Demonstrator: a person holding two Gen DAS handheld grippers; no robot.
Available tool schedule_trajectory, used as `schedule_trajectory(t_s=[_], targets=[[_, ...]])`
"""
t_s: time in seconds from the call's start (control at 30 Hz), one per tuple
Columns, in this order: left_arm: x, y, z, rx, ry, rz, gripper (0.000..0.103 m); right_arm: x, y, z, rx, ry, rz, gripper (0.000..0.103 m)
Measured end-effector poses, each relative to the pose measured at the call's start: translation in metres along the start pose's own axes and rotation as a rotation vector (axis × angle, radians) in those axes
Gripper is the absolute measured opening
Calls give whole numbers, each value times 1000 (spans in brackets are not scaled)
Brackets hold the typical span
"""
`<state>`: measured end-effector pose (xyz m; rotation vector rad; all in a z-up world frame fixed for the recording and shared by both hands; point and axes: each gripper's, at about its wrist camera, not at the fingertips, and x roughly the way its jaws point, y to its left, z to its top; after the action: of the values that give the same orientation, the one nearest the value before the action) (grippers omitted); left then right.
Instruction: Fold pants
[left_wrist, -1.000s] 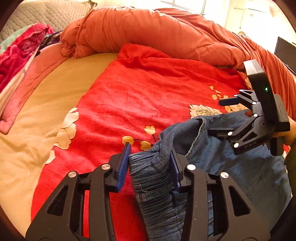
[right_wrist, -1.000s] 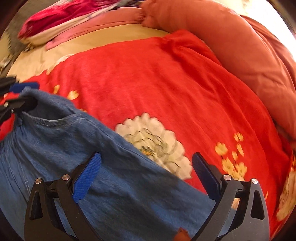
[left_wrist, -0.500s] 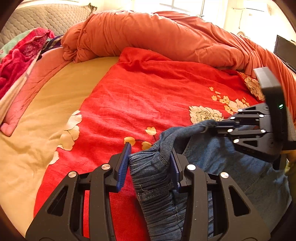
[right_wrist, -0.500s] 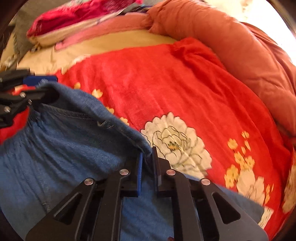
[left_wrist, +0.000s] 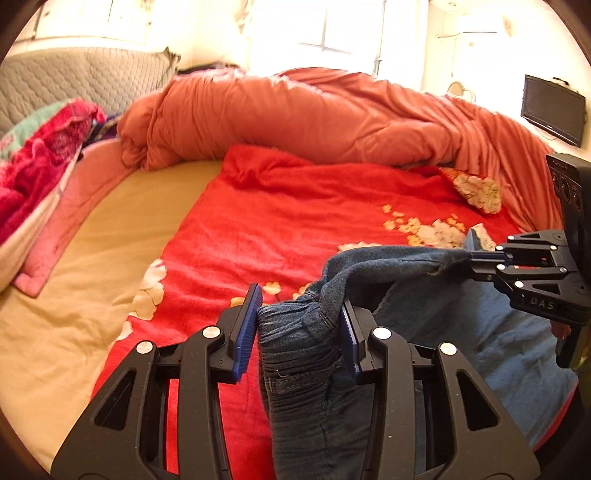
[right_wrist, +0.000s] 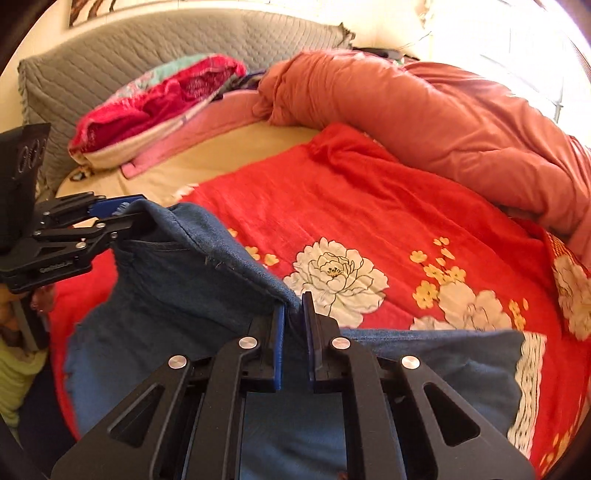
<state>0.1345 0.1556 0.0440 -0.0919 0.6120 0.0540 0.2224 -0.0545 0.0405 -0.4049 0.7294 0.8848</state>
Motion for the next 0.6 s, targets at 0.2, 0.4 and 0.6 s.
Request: schedule_trajectory(t_s=[0.2,0.4,0.6], targets=[[-30,-14,-14,41,-54,2,31,-40,14,-22,23,-29,23,8],[-55,-20,-45,43,-67,17,31,-65,44,-54,29,-36,70,8],[-78,-22,-76,14,-31,-4,31,-80,68,-83,33,-31,105,8]])
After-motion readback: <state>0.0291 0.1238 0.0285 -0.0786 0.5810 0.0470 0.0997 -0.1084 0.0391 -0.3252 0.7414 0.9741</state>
